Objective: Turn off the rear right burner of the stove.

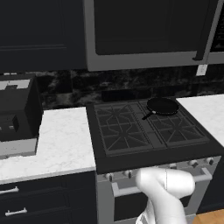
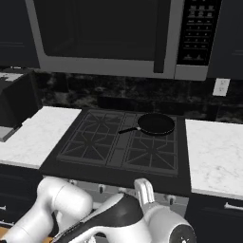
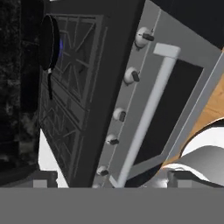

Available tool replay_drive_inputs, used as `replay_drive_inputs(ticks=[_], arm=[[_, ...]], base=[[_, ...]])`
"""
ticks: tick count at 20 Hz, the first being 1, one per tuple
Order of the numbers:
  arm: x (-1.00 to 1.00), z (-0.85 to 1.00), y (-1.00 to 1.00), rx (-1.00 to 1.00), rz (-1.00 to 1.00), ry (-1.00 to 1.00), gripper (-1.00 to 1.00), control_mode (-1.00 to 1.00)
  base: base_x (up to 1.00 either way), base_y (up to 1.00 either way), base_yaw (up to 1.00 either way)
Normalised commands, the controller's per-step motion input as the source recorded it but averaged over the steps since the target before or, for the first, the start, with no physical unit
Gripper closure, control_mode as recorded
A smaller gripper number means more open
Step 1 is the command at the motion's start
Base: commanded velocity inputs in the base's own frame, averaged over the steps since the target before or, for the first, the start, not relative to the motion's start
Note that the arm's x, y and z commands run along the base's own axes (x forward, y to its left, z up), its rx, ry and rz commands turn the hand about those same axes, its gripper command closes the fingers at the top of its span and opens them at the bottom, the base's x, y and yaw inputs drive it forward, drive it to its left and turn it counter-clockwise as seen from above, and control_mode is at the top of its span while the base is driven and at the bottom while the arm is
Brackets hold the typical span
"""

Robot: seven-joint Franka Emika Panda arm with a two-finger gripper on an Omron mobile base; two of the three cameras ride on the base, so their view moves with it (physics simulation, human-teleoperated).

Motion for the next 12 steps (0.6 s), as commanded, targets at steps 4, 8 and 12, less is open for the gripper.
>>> replay_drive_inputs(ticks=[4, 8, 12], arm=[[-0.11, -0.40, -0.35, 0.18, -0.16, -0.03, -1.00, -1.00], [0.00, -0.36, -0.23, 0.04, -0.09, -0.05, -1.00, -1.00], [0.04, -0.31, -0.06, -0.01, -0.01, -0.08, -1.00, -1.00]], base=[[0.00, 0.00, 0.00], [0.00, 0.00, 0.00], [0.00, 0.00, 0.00]])
